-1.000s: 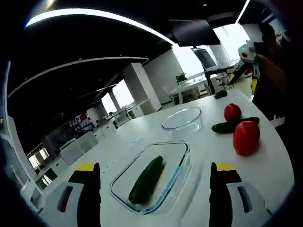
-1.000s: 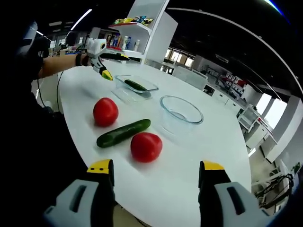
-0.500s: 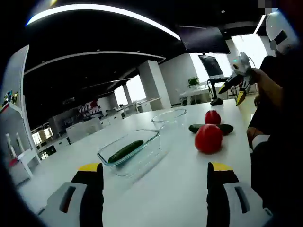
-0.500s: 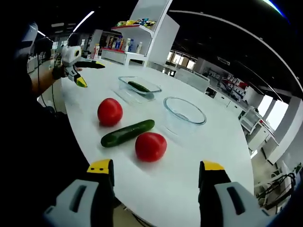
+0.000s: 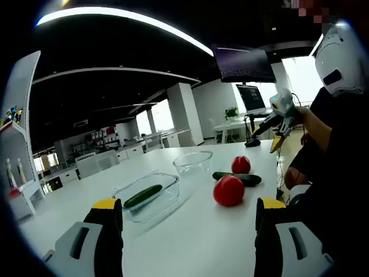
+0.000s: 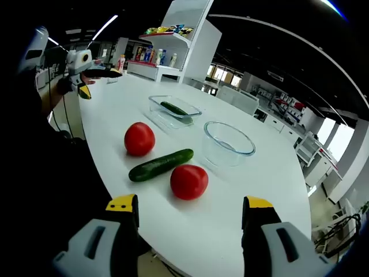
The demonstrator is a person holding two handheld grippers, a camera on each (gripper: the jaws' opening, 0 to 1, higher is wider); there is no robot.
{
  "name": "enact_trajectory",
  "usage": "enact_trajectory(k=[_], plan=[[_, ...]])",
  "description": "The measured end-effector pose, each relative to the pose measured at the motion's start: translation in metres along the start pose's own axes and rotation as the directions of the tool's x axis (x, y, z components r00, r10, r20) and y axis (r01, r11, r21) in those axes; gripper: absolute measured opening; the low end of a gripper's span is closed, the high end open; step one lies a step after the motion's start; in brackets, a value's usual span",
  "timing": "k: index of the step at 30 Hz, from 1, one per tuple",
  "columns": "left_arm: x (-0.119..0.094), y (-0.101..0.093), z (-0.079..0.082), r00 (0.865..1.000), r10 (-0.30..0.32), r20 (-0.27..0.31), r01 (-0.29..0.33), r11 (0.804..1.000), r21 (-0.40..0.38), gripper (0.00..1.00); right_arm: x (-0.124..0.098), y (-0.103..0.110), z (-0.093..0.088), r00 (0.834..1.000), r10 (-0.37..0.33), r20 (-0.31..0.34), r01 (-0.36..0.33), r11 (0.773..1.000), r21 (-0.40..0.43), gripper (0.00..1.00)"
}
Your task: Sort the scattered tomatoes and cucumbers on the table and place them into their respective storage containers
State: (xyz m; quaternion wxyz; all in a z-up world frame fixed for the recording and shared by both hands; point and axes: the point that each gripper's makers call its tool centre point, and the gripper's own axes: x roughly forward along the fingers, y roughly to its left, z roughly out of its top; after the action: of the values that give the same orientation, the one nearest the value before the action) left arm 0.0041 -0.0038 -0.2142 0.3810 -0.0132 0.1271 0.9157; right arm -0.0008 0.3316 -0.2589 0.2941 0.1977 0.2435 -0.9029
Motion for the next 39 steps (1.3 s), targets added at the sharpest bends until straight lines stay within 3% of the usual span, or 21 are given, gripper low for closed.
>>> enact_trajectory(k=[5, 9, 11, 14, 18, 22, 26, 31, 39], plan=[[-0.002, 0.001, -0.001, 1.0, 0.003, -0.009, -0.003, 1.0, 0.002, 0.95, 0.002, -0.004, -0.001, 1.0, -0.015, -0.014, 0.015, 1.0, 0.001, 0.7], [-0.01, -0.019, 0.023, 0.99, -0.101, 0.099, 0.112, 0.987, -0.113, 0.95, 0.003, 0.002, -0.001, 1.0, 0.002, -0.014, -0.002, 1.0, -0.002, 0.71], [-0.014, -0.015, 0.027, 0.991, -0.079, 0.104, 0.089, 0.992, -0.091, 0.95, 0.003, 0.006, -0.001, 1.0, 0.013, -0.013, -0.013, 1.0, -0.005, 0.71], [-0.015, -0.001, 0.026, 0.998, 0.0, 0.069, 0.001, 1.0, -0.025, 0.95, 0.003, 0.006, -0.003, 1.0, 0.016, -0.024, -0.016, 1.0, -0.011, 0.71], [-0.015, -0.002, 0.021, 0.999, 0.011, 0.032, -0.011, 1.0, -0.001, 0.95, 0.007, 0.001, -0.002, 1.0, 0.007, -0.026, -0.007, 1.0, -0.008, 0.72], [-0.012, -0.006, 0.019, 1.0, 0.007, 0.009, -0.007, 1.0, 0.026, 0.95, 0.016, 0.0, -0.001, 1.0, 0.018, -0.022, -0.017, 1.0, 0.009, 0.79], [-0.01, -0.008, 0.018, 1.0, 0.003, -0.016, -0.002, 0.999, 0.051, 0.95, 0.027, 0.0, 0.003, 0.999, 0.037, -0.017, -0.037, 0.999, -0.005, 0.78], [-0.012, -0.007, 0.027, 1.0, 0.023, 0.009, -0.024, 0.998, 0.061, 0.95, 0.045, 0.0, 0.006, 0.996, 0.084, -0.01, -0.084, 0.996, 0.006, 0.77], [-0.018, -0.006, 0.029, 0.999, 0.026, 0.019, -0.027, 0.997, 0.075, 0.95, 0.073, -0.002, 0.008, 0.989, 0.148, 0.002, -0.148, 0.988, 0.051, 0.77]])
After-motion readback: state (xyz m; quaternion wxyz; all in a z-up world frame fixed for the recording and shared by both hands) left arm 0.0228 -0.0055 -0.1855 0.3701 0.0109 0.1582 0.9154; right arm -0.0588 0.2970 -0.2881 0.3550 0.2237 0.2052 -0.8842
